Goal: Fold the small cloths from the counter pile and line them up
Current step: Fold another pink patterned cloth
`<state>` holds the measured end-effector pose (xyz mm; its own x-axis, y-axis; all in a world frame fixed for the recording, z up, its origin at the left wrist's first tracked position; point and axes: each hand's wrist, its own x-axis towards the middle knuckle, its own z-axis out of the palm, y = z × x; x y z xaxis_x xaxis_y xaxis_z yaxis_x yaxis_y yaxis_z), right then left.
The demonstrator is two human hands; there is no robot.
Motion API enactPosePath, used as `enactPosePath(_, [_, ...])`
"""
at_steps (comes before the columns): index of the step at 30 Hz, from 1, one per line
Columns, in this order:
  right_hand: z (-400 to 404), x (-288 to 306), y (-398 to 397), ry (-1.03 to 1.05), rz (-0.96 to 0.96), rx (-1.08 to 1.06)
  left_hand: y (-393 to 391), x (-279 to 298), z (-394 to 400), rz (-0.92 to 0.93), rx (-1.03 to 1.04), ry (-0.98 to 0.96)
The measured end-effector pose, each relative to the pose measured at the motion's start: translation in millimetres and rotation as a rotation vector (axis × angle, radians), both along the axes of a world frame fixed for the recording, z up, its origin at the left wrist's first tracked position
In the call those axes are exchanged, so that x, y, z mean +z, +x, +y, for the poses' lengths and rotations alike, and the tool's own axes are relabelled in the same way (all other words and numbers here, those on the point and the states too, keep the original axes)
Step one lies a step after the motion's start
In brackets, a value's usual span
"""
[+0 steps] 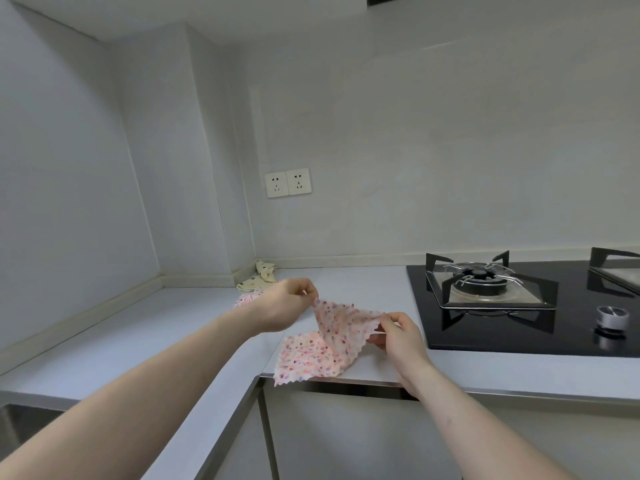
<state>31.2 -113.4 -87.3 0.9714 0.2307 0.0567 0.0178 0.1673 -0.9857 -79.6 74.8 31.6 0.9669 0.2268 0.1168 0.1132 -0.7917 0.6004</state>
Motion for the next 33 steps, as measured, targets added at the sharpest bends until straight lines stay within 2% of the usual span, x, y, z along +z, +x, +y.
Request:
enactPosePath(2, [-1.1,7.6,-5.6,-0.087,-0.031,-0.026,-9.0,9.7,1.9,0.043,-0.009,0.017])
enactPosePath(4, [-1.7,24.0,-12.2,-0.122,-0.082,-0.047,-18.9,24.8,3.5,-0.025,-0.026,0.023])
enactPosePath(8, [-4.1,83.1,-30.2,-0.074,-0.213,-0.060,-43.3,58.2,8.4,-0.170,-0.065,-0.119])
enactPosePath(13, [-10.9,148.7,-58.1,-0.106,-0.402,-0.048,-75.6,75.8,14.0,-0.256,0.026,-0.113])
enactPosePath(18, [-23.5,174.0,-85.0,-0.178,-0.499,-0.056,-103.1,87.5,-3.2,-0.359,0.150,-0.044])
enactPosePath(23, [-38.1,175.2,-102.5,-0.217,-0.493,-0.100,-121.1,86.6,-10.2,-0.331,0.115,0.075])
enactPosePath(28, [-61.2,169.1,-106.3,-0.276,-0.494,-0.157,-133.2,81.2,-4.6,-0.208,0.031,0.142])
enactPosePath(31, [-71.2,168.0,-104.8,-0.312,-0.471,-0.139,-136.1,74.5,0.7,-0.167,0.028,0.217])
enactPosePath(33, [-73.9,164.7,-100.6,-0.291,-0.434,-0.105,-133.3,66.8,4.0,-0.145,0.042,0.194])
